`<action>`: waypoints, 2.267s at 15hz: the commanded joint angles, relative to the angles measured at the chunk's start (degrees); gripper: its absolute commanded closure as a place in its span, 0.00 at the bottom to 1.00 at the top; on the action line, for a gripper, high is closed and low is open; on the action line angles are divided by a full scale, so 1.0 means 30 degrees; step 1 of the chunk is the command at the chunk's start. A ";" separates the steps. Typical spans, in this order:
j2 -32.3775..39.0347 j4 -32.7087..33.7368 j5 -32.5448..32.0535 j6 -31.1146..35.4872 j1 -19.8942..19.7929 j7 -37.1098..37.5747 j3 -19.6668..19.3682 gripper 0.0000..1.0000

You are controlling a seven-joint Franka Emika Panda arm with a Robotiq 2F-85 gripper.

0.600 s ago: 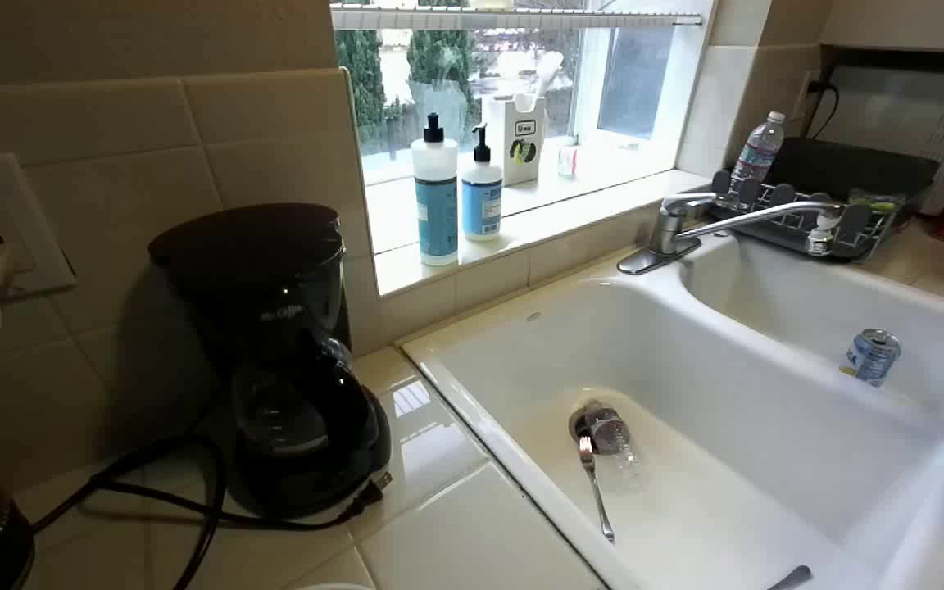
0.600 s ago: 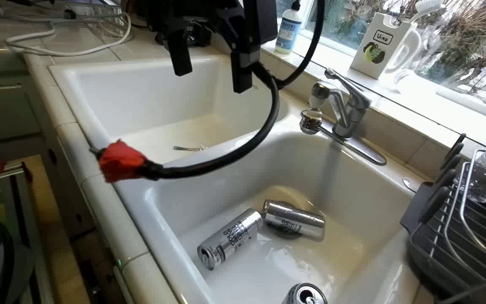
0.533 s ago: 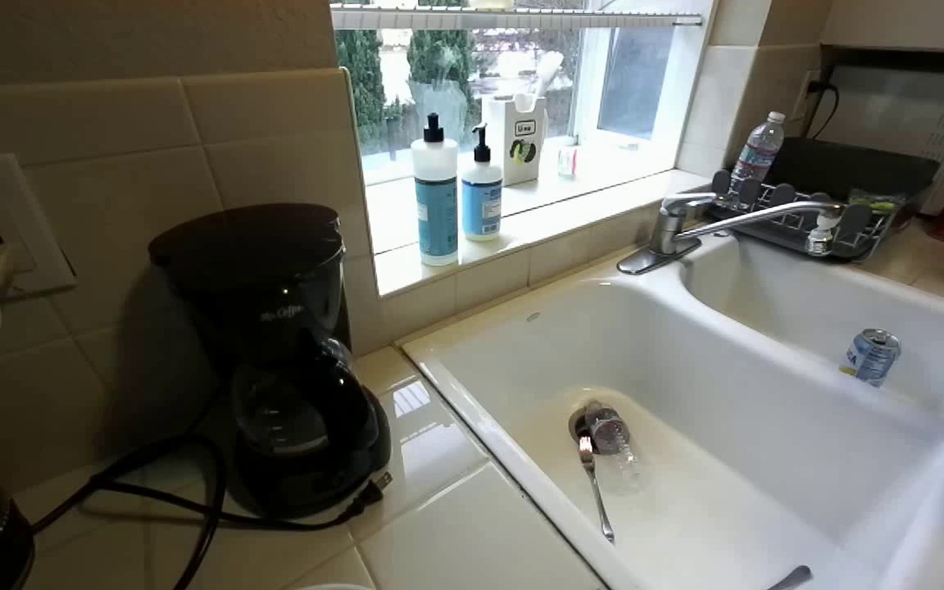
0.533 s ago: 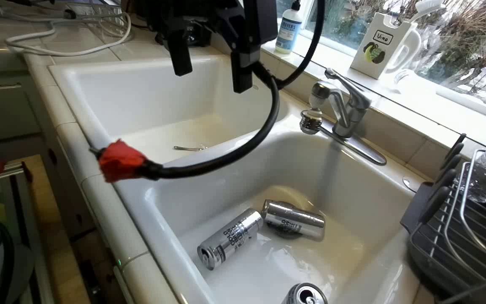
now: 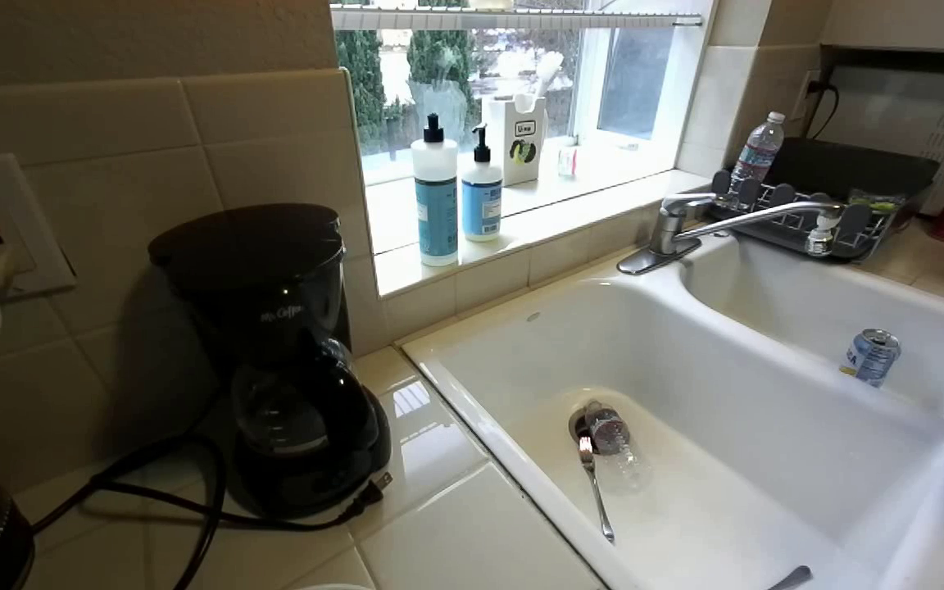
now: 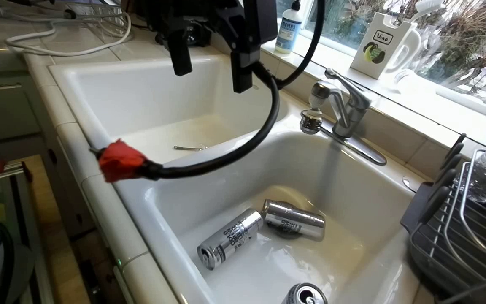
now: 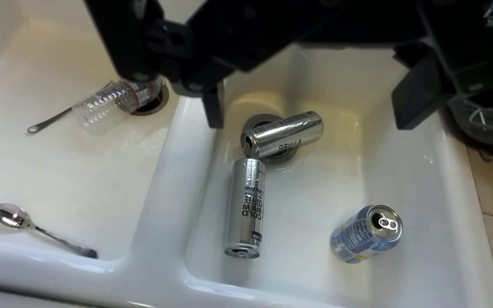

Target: Put the pump bottle on the left side of the counter.

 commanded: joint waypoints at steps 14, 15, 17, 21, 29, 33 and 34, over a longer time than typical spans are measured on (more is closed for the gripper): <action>0.5666 0.2925 0.0954 0.9032 0.4217 -0.0519 0.0338 0.00; 0.6382 0.3341 0.1316 0.9992 0.4578 -0.0596 0.0220 0.00; 0.7928 0.4400 0.2276 1.1554 0.5480 -0.0920 0.0196 0.00; 0.8135 0.4629 0.3126 1.2209 0.5605 -0.1262 0.0694 0.00; 0.8773 0.4914 0.3709 1.3334 0.6000 -0.1656 0.0355 0.00; 1.1814 0.7178 0.4990 1.6081 0.7635 -0.3455 -0.0597 0.00; 1.2584 0.7889 0.5756 1.6304 0.8289 -0.3981 -0.1080 0.00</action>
